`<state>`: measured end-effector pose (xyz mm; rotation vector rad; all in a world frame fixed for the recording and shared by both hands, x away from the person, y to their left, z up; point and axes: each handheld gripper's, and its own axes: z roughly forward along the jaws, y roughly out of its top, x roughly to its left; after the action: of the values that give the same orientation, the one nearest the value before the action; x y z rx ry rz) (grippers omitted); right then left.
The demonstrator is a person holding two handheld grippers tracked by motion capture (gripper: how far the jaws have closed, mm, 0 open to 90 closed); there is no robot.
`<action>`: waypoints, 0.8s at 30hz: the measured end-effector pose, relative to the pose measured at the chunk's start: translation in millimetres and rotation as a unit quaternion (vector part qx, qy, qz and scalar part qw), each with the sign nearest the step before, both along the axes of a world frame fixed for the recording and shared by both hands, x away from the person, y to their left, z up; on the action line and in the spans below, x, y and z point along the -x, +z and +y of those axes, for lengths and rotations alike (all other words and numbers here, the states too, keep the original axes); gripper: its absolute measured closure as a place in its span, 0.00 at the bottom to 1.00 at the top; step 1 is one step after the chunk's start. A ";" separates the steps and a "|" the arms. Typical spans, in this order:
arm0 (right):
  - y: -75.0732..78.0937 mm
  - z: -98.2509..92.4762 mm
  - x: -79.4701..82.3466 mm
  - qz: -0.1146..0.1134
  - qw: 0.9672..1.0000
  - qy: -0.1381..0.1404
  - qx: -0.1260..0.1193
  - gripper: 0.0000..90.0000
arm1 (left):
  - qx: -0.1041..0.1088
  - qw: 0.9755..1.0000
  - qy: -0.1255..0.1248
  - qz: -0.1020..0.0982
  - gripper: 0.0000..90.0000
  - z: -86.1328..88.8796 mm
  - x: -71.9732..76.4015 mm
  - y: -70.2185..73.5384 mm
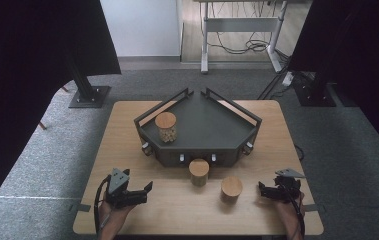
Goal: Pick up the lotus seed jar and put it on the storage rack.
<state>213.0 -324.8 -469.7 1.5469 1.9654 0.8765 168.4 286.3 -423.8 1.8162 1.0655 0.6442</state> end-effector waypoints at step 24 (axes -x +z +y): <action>-0.1 0.4 0.2 -0.001 1.000 0.000 0.001 0.05 | -0.013 1.000 0.005 0.020 0.04 -1.5 1.6 -16.7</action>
<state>212.8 -324.4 -469.9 1.5462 1.9639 0.8755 166.8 284.9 -440.5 1.8544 1.0979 0.6313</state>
